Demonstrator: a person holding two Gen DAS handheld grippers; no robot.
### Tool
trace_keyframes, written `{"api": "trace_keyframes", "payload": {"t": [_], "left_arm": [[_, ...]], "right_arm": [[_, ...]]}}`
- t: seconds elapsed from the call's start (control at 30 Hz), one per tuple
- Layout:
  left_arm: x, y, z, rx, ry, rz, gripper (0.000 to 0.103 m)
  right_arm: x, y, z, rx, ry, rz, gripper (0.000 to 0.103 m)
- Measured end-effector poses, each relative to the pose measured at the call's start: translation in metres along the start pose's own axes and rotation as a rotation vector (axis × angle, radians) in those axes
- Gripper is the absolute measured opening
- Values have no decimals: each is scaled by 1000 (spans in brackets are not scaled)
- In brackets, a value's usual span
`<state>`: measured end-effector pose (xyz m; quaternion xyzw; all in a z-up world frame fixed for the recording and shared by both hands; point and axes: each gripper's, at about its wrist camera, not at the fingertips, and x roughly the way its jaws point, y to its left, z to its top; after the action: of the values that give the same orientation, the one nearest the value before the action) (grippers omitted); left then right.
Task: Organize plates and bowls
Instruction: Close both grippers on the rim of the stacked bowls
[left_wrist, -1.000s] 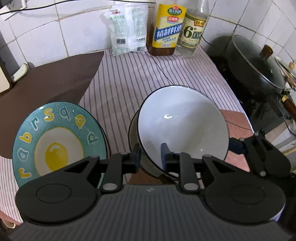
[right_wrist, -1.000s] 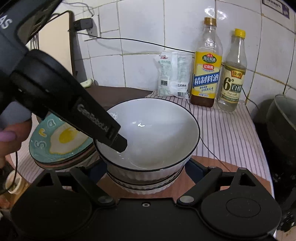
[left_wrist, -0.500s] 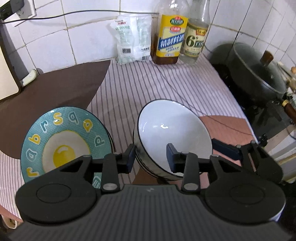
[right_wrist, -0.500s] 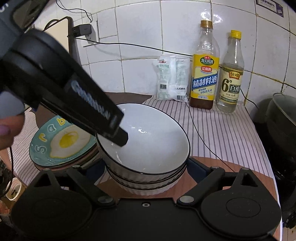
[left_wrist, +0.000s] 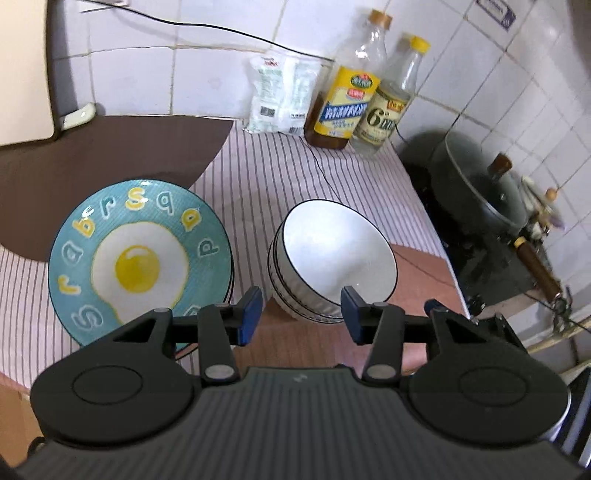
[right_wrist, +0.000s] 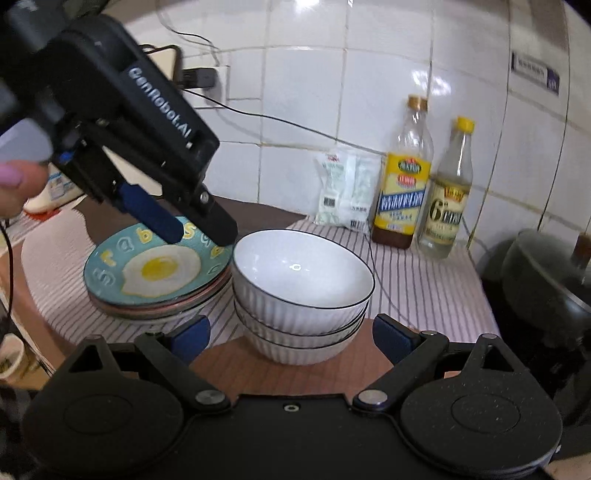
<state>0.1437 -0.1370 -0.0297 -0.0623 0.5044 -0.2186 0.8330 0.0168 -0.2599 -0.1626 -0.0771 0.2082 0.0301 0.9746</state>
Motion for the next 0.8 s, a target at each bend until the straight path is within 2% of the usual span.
{"api": "trace_keyframes", "payload": {"t": [0.1,0.13,0.33,0.43,0.6,0.8], "left_arm": [[-12,11,-14,-52,-54,-99,49],[-14,12,-16,-55,-65,-111,49],[-16,5,-36,20,-127,-85,50],[-13,2,-43,40,-150,-61,50],[-3,2,-49,27,-166,-71,50],[17,11,-40,-25,-135,-97,51]], "right_arm": [[-8,0,-5,2,-26,-4,97],[-10,-2,-7,15,-33,8,98],[-8,-4,-18,60,-25,25,98],[1,-5,-31,82,-57,58,98],[34,-6,-47,116,-20,52,98],[67,-16,-53,165,1,48,98]]}}
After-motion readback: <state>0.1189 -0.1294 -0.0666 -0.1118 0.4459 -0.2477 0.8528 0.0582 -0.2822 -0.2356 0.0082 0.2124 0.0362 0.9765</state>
